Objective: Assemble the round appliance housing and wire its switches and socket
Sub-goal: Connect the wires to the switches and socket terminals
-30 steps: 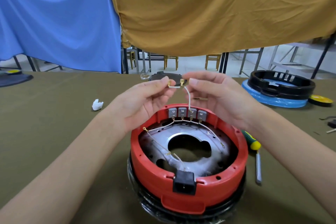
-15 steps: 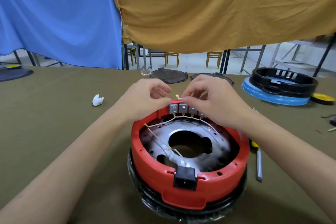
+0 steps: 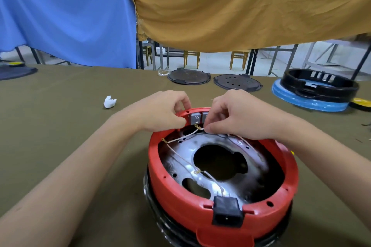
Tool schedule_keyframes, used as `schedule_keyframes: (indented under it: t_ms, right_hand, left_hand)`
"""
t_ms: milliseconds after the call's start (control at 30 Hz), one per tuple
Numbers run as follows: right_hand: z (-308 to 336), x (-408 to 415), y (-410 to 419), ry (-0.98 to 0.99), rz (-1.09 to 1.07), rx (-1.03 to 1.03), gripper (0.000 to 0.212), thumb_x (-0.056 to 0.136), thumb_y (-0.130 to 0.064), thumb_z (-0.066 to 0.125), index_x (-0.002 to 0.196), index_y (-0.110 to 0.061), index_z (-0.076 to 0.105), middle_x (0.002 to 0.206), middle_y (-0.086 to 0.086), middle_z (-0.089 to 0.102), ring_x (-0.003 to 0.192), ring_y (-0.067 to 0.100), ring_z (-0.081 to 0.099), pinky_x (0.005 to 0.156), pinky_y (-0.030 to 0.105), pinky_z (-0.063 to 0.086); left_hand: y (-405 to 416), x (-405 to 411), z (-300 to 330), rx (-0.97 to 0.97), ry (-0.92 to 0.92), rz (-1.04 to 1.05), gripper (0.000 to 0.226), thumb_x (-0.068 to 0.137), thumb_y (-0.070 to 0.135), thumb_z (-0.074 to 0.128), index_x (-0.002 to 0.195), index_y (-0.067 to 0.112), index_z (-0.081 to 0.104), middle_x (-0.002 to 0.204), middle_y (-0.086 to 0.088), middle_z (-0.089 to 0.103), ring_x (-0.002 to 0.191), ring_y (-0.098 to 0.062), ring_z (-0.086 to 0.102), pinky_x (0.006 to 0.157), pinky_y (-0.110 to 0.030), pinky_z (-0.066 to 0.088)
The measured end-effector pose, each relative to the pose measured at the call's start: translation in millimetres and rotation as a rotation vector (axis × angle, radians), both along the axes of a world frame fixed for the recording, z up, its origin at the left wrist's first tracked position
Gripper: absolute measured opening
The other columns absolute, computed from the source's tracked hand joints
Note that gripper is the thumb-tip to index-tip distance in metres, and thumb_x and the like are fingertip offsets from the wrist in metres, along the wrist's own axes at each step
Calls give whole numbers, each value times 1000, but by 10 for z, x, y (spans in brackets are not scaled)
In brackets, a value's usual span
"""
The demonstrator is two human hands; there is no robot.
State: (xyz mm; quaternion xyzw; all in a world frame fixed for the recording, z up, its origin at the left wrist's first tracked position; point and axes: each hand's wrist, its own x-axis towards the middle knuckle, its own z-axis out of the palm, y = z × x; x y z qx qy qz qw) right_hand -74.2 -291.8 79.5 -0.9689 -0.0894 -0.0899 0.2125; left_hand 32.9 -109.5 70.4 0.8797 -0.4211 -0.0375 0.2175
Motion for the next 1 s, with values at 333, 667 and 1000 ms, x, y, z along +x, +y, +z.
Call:
schedule_keyframes:
  t_ms: [333, 667, 1000]
  right_hand:
    - [-119, 33, 55, -96, -72, -80, 10, 81, -26, 77, 72, -31, 77, 67, -14, 58, 61, 1, 51, 59, 21, 36]
    - [-149, 59, 37, -116, -92, -75, 8, 82, -26, 76, 75, -29, 77, 69, -15, 57, 61, -3, 51, 57, 14, 30]
    - [-169, 73, 29, -102, -104, -91, 4, 83, -27, 76, 80, -29, 78, 72, -14, 58, 62, 1, 50, 58, 19, 33]
  left_hand:
    - [-33, -80, 2, -99, -172, -97, 28, 73, 31, 82, 79, 30, 54, 95, 12, 53, 94, -10, 59, 80, -29, 49]
    - [-72, -94, -43, -137, -181, -95, 25, 73, 34, 81, 79, 25, 58, 92, 9, 56, 92, -13, 58, 82, -35, 50]
    - [-78, -94, -64, -160, -173, -83, 25, 72, 32, 81, 79, 24, 59, 92, 7, 56, 92, -13, 58, 79, -32, 49]
